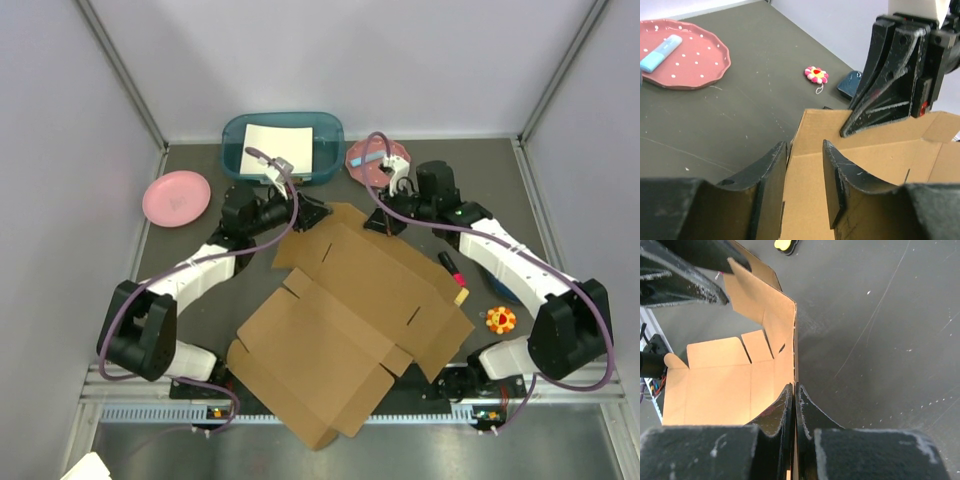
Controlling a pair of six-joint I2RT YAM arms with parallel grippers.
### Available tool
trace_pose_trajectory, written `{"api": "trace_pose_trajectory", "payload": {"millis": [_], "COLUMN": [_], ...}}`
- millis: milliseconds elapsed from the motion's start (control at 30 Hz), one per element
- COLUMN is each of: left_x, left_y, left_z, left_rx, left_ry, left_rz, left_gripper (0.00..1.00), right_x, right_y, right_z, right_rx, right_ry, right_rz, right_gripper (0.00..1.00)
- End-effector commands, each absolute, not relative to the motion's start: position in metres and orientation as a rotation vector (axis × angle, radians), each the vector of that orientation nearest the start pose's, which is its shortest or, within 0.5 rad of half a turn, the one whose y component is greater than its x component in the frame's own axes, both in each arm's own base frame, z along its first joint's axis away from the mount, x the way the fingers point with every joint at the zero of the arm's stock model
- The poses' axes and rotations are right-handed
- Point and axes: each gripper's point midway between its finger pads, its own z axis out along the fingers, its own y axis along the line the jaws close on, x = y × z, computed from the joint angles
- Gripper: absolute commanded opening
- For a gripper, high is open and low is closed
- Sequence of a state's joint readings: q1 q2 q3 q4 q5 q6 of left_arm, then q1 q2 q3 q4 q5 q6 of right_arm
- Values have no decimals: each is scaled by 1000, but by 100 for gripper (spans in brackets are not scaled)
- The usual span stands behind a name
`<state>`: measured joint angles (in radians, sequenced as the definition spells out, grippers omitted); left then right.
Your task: Fold the paper box
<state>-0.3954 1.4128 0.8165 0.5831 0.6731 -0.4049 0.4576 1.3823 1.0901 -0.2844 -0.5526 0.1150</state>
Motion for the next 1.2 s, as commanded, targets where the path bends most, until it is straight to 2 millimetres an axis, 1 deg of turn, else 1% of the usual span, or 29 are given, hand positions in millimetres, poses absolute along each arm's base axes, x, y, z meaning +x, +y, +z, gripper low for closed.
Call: {"api": "trace_pose_trajectory", "payload": {"millis": [0, 67, 133, 167, 200, 267, 300, 400, 433, 533, 567, 633, 733, 833, 900, 933, 967, 1000, 1033, 1067, 1100, 1133, 1167], "left_x": [319, 313, 304, 304, 298, 294, 290, 287, 288, 289, 291, 293, 300, 303, 302, 303, 301, 303, 297, 299, 295, 288, 290], "left_y": [-273, -274, -280, -279, -285, -288, -292, -297, -299, -305, -306, -309, -311, -313, -309, -302, -297, -289, -280, -269, -262, -252, -240], "left_z": [259, 253, 249, 244, 243, 237, 238, 238, 240, 236, 231, 228, 213, 217, 221, 235, 231, 235, 254, 258, 251, 266, 266], "left_rx": [566, 556, 568, 549, 564, 552, 558, 541, 538, 524, 516, 499, 462, 434, 437, 423, 436, 429, 426, 407, 403, 395, 361], "left_ry": [1553, 1566, 1568, 1579, 1574, 1577, 1566, 1561, 1554, 1565, 1578, 1579, 1619, 1605, 1595, 1564, 1594, 1593, 1552, 1549, 1596, 1563, 1575], "left_rz": [-1152, -1147, -1148, -1128, -1129, -1119, -1124, -1128, -1129, -1130, -1133, -1134, -1135, -1154, -1129, -1101, -1061, -1028, -1003, -946, -911, -885, -823], "left_gripper": [37, 33, 29, 26, 22, 20, 18, 18, 18, 17, 17, 17, 17, 16, 17, 18, 18, 22, 25, 28, 35, 39, 44], "right_x": [316, 319, 321, 321, 322, 321, 321, 320, 319, 318, 316, 315, 311, 307, 306, 305, 303, 302, 301, 302, 301, 300, 300], "right_y": [265, 264, 263, 264, 264, 266, 267, 270, 270, 271, 272, 272, 275, 275, 272, 271, 270, 269, 269, 267, 266, 265, 264], "right_z": [234, 233, 233, 233, 232, 230, 229, 228, 226, 223, 223, 220, 216, 212, 216, 217, 216, 218, 217, 218, 218, 217, 217], "right_rx": [-710, -697, -696, -697, -706, -713, -720, -726, -727, -731, -737, -740, -756, -759, -753, -751, -756, -758, -761, -759, -757, -759, -763], "right_ry": [1977, 1977, 1972, 1970, 1964, 1965, 1962, 1962, 1965, 1970, 1971, 1976, 1986, 1999, 1989, 1988, 1990, 1986, 1986, 1984, 1983, 1985, 1983], "right_rz": [892, 861, 814, 797, 774, 734, 719, 703, 700, 695, 698, 699, 720, 724, 718, 716, 713, 708, 708, 701, 698, 694, 687], "right_gripper": [0, 0, 0, 0, 0, 0, 0, 0, 0, 0, 0, 0, 0, 0, 0, 0, 0, 0, 0, 0, 0, 0, 0]}}
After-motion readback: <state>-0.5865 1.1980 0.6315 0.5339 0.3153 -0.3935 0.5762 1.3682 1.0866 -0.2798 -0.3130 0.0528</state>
